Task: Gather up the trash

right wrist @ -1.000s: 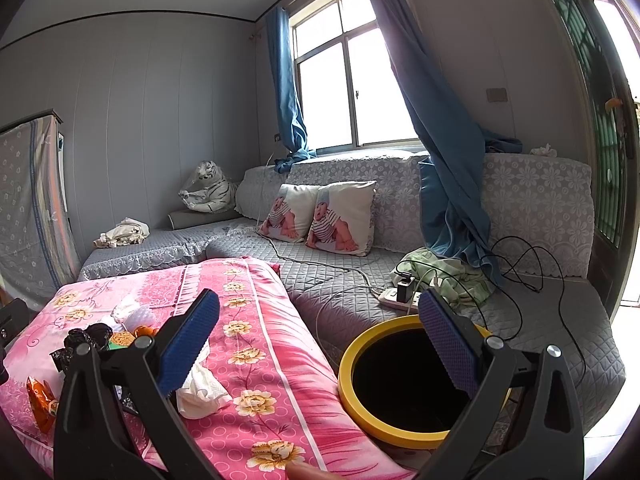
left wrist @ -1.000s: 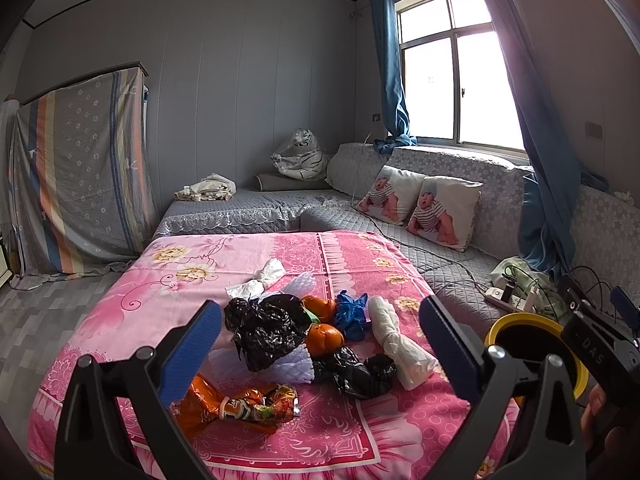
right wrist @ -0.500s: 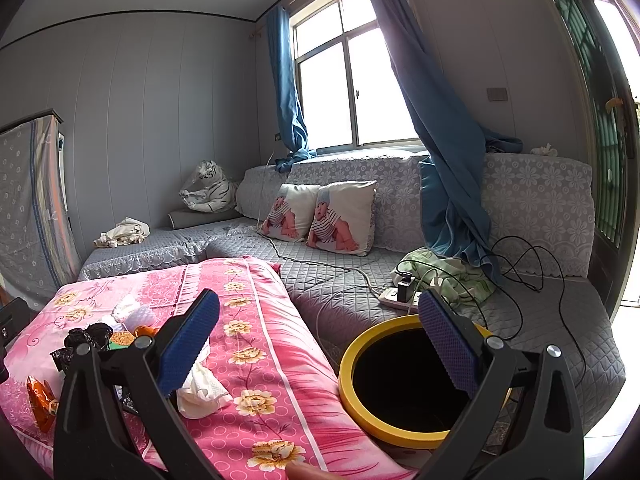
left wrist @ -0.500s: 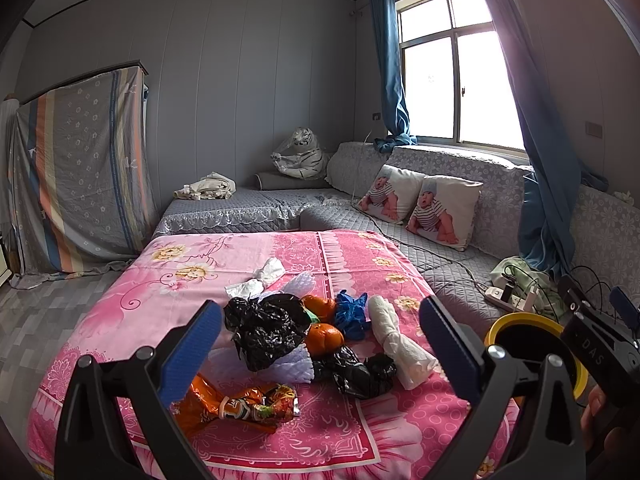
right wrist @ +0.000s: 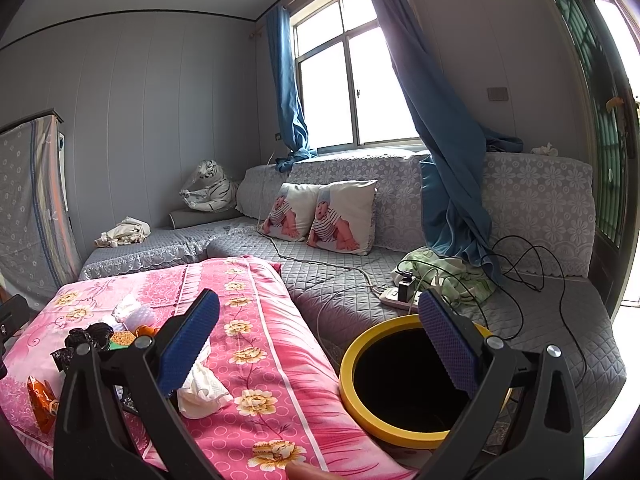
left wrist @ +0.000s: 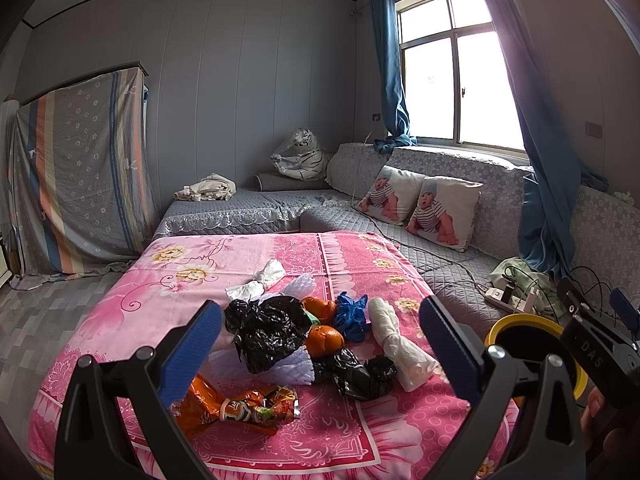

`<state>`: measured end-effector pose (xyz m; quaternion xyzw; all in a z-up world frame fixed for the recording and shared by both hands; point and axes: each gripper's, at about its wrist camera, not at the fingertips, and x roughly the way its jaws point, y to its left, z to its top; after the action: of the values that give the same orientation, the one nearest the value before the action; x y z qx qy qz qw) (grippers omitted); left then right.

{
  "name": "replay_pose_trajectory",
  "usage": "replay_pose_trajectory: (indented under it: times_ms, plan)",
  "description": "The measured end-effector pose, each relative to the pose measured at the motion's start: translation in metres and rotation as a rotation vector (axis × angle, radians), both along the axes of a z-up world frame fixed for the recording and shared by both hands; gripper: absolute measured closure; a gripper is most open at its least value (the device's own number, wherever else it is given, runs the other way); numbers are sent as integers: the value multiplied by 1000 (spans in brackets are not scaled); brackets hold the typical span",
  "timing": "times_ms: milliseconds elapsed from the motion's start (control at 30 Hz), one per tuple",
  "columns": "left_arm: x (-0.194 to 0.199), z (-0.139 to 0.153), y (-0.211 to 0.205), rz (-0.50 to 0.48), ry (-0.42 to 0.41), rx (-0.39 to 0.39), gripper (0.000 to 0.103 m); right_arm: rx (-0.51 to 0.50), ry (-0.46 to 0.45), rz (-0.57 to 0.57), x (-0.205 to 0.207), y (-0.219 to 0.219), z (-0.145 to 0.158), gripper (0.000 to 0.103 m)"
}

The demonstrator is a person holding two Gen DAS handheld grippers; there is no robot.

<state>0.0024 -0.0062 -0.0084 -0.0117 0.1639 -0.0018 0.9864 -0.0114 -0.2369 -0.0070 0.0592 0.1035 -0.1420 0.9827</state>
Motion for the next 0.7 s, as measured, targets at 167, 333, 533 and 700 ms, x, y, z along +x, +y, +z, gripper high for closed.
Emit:
replay_pose_trajectory:
  times_ms: [167, 333, 533, 700]
  plan:
    - [0, 1, 0, 0, -1, 1, 8, 0, 2, 1, 0, 1, -1, 8]
    - [0, 1, 0, 0, 0, 1, 8, 1, 4, 5, 0, 1, -1, 8]
    - [1, 2, -1, -7, 4, -4, 8, 1, 6, 11, 2, 2, -2, 8]
    - [2, 3, 1, -28, 9, -25, 8, -1, 7, 24, 3, 3, -2, 8]
